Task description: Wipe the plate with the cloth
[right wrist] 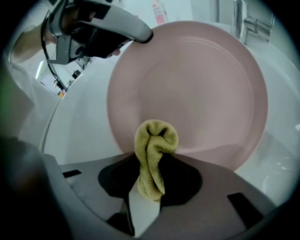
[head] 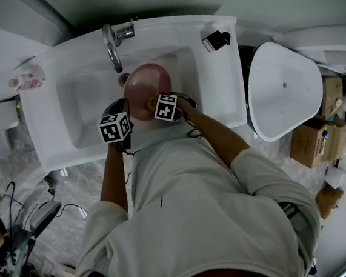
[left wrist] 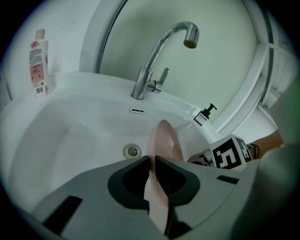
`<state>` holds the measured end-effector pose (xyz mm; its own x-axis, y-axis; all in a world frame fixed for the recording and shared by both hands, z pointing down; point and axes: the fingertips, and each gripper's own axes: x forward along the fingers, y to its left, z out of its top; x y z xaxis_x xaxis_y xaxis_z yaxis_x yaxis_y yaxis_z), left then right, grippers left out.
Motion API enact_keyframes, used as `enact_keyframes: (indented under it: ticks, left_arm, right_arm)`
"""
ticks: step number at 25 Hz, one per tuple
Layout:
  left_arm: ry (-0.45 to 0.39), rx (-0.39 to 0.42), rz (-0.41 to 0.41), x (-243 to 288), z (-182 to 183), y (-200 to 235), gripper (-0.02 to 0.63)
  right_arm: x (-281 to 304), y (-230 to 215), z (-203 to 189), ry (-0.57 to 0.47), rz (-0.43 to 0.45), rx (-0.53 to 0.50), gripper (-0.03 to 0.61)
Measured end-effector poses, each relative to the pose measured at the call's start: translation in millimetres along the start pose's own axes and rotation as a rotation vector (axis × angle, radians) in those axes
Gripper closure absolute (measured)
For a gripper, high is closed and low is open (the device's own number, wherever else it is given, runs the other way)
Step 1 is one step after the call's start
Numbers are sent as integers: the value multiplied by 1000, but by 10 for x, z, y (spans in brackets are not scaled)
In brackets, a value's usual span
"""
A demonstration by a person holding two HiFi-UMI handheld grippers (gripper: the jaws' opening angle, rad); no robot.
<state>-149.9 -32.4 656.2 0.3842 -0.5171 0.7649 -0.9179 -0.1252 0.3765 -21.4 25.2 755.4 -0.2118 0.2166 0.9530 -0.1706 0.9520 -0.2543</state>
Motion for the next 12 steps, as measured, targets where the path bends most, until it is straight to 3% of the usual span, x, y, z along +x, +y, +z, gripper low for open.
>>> enact_keyframes:
  ticks: [5,8,12]
  left_arm:
    - [15,6,7,-1,-35,5,560]
    - [19,8,5,-1,-44,-15,560]
    - [16,-1,-2,3,-63,-36,560]
  right_arm:
    - [15,-213,-90,-5,-5,268,462]
    - [17,-390,-96,-62,-20,434,462]
    - [-65,-592,-127,-113,-74,573,462]
